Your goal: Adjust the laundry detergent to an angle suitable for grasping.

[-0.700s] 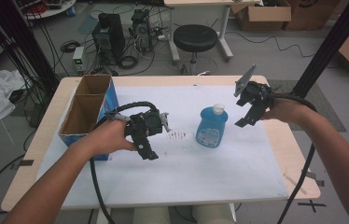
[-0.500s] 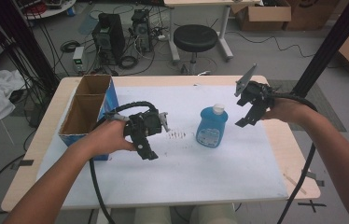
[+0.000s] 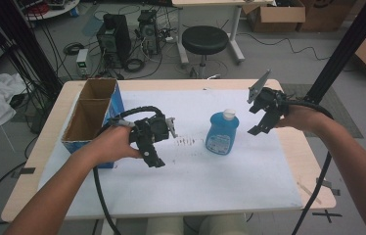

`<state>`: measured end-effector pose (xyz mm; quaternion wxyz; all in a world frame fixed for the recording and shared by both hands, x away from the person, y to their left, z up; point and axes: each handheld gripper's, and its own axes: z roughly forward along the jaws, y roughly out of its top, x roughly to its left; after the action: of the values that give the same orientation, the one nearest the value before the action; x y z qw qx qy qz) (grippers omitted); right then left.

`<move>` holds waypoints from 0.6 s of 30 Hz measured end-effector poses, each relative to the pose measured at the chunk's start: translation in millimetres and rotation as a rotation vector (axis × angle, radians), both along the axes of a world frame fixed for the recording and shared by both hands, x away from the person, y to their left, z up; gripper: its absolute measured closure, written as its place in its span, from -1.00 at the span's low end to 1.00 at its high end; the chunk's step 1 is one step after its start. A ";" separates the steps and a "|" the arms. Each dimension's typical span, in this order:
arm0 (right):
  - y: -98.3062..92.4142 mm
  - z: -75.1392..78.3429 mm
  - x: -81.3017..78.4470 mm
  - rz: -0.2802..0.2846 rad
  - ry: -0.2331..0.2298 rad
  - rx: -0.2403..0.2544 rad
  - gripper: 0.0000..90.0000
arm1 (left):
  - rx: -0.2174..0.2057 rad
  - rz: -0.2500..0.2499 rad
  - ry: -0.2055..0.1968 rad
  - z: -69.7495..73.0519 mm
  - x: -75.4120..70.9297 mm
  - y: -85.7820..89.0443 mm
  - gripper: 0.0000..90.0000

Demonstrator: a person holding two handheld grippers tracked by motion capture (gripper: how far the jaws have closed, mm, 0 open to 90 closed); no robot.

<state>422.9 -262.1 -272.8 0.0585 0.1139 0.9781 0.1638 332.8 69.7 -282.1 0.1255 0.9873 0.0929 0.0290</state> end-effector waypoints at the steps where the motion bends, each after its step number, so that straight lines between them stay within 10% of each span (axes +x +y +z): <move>1: -0.2 0.3 -0.2 -0.002 -0.001 0.000 -0.65 | 0.000 0.001 0.000 0.5 -0.1 -0.1 -0.55; 18: -2.5 1.3 -3.2 -0.004 -0.009 0.005 -0.64 | -0.002 0.009 -0.010 0.8 -3.1 -0.2 -0.55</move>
<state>419.7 -264.6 -271.5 0.0628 0.1155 0.9772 0.1664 329.7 69.5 -281.2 0.1268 0.9866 0.0966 0.0344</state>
